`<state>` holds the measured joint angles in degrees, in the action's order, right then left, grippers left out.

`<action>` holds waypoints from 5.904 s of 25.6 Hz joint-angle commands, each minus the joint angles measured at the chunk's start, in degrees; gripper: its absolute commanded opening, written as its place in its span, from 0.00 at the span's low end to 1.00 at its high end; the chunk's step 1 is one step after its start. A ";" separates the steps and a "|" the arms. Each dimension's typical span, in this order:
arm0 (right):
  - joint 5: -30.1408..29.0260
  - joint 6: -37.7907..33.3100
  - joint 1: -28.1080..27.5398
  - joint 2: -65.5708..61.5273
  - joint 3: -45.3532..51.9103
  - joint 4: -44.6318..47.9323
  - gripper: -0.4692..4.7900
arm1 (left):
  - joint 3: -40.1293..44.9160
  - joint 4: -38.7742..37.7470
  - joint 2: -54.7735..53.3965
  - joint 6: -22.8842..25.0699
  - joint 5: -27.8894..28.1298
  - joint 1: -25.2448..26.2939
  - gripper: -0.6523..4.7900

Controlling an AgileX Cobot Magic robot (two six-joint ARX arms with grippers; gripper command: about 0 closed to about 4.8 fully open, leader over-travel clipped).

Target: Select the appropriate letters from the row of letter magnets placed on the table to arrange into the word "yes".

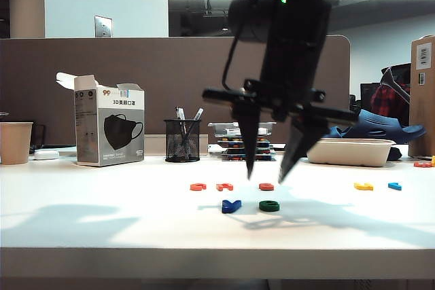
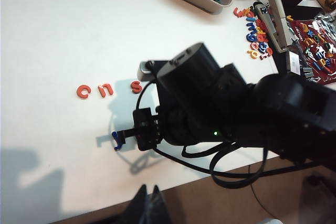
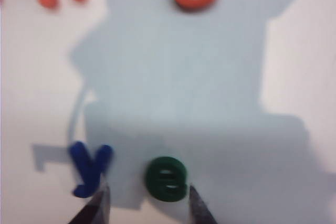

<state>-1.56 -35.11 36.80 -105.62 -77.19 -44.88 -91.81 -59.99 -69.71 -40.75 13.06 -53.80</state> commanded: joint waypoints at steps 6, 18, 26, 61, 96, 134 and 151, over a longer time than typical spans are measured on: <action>-0.07 2.49 0.04 0.37 -9.20 -4.72 0.45 | -0.17 0.52 0.13 0.20 0.20 -0.04 0.11; -0.04 7.08 -3.63 0.20 -16.63 -7.54 0.51 | -0.17 0.52 0.13 0.20 0.20 -0.04 0.11; -0.57 10.86 -7.58 -2.38 -17.33 -7.17 0.73 | -0.17 0.52 0.13 0.20 0.20 -0.04 0.11; -0.96 11.65 -7.72 -14.82 -18.05 -2.19 0.72 | -0.17 0.52 0.15 0.20 0.20 -0.04 0.11; 0.42 11.63 -6.91 -17.90 -18.05 -7.52 0.58 | -0.17 0.52 0.13 0.20 0.20 -0.04 0.11; 0.37 12.70 -6.23 -18.14 -18.05 -5.84 0.48 | -0.17 0.52 0.15 0.20 0.20 -0.04 0.11; 0.37 12.72 -6.23 -18.14 -18.05 -4.63 0.46 | -0.17 0.52 0.15 0.20 0.20 -0.04 0.11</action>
<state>0.45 -22.41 30.33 -122.32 -95.98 -49.41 -91.83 -59.99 -69.71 -40.75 13.06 -53.80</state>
